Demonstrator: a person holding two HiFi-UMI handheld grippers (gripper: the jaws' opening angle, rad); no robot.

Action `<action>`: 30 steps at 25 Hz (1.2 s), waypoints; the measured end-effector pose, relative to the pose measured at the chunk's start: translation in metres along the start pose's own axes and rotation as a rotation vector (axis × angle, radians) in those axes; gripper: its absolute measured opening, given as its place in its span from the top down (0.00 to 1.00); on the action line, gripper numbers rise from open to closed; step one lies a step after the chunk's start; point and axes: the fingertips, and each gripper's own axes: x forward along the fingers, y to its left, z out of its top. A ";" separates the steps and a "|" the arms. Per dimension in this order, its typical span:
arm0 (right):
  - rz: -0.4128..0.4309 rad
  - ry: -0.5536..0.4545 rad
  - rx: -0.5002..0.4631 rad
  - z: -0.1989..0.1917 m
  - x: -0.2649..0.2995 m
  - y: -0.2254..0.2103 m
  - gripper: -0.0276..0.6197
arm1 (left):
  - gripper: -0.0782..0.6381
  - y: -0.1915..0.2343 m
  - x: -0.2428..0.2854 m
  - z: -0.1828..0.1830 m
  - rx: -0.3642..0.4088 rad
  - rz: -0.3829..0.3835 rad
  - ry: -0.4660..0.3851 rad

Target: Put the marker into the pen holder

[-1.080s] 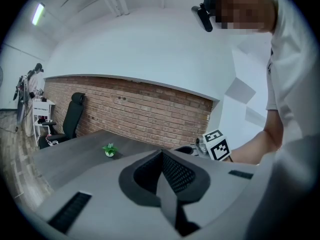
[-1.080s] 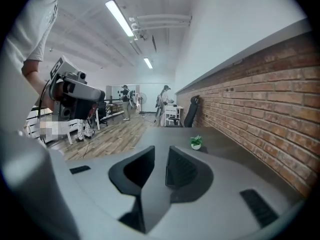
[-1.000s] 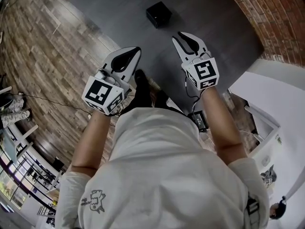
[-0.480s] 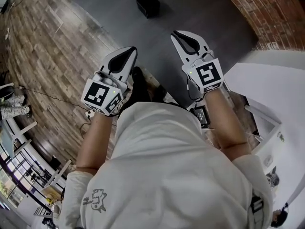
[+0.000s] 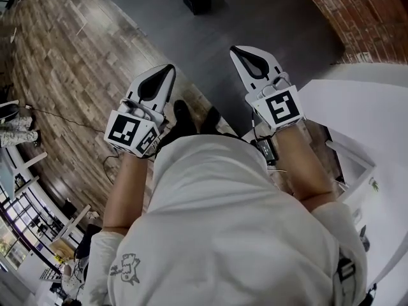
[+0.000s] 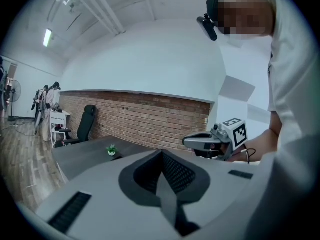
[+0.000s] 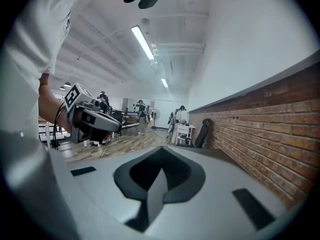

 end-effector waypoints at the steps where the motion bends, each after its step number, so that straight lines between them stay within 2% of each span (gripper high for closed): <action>1: 0.009 0.001 -0.001 0.001 -0.002 0.004 0.95 | 0.88 -0.001 -0.002 -0.001 0.001 0.002 0.005; 5: 0.023 -0.003 -0.024 0.007 -0.007 0.020 0.95 | 0.88 0.001 -0.009 -0.012 0.013 0.001 0.022; 8: 0.011 -0.020 -0.007 0.013 -0.014 0.033 0.95 | 0.88 0.000 -0.016 -0.017 0.012 -0.011 0.022; 12: -0.005 -0.037 0.028 0.024 -0.025 0.052 0.95 | 0.88 -0.005 -0.030 -0.011 0.031 -0.038 0.000; 23: -0.091 -0.074 0.018 0.073 -0.031 0.120 0.95 | 0.88 -0.003 -0.101 0.011 0.066 -0.111 -0.048; 30: -0.109 -0.094 0.019 0.090 -0.023 0.169 0.95 | 0.88 0.004 -0.142 0.013 0.077 -0.147 -0.074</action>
